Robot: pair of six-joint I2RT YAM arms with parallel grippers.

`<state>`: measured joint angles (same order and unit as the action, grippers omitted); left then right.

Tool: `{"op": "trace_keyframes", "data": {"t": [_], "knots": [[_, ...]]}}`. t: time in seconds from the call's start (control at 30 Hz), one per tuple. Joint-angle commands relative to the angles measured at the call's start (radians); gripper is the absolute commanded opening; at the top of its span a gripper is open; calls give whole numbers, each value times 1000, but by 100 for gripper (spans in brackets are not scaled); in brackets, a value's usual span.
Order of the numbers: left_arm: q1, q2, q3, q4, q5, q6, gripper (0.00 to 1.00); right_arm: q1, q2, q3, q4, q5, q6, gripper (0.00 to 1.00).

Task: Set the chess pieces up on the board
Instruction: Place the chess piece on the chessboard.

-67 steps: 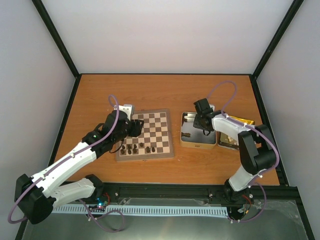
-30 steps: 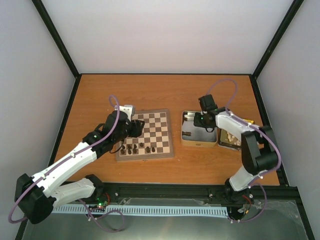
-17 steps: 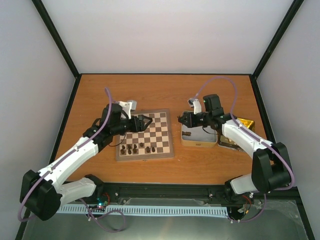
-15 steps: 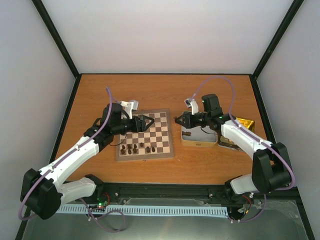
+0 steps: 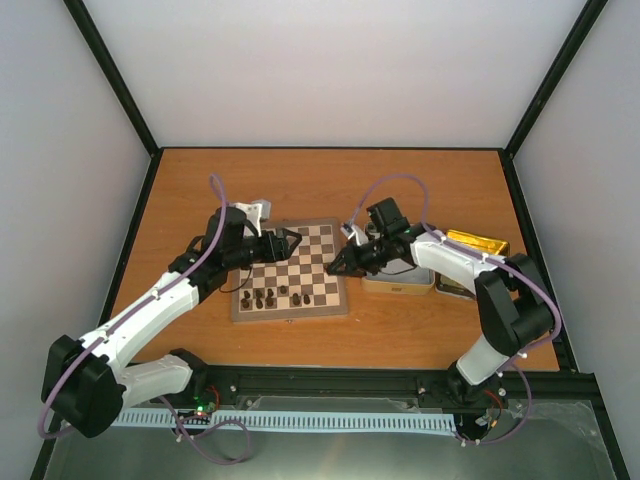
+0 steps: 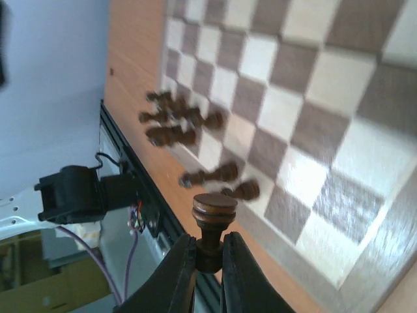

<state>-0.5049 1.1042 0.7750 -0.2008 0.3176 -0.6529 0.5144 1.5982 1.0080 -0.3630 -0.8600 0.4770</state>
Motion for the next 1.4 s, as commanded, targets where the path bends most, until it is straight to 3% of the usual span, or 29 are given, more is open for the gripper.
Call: {"op": "trace_keyframes", "data": {"t": [0.0,0.67,1.03,1.37], "knots": [[5,2,-9,-53,-136,48,73,34,29,-21,-176,16,127,11],[5,-21,-77,-60,-247,115,73,108,210,100,-424,11,376,14],[5,-32,-86,-64,-276,134,73,108,248,98,-390,21,491,15],[5,-36,-88,-64,-281,140,73,108,246,148,-386,123,477,24]]}}
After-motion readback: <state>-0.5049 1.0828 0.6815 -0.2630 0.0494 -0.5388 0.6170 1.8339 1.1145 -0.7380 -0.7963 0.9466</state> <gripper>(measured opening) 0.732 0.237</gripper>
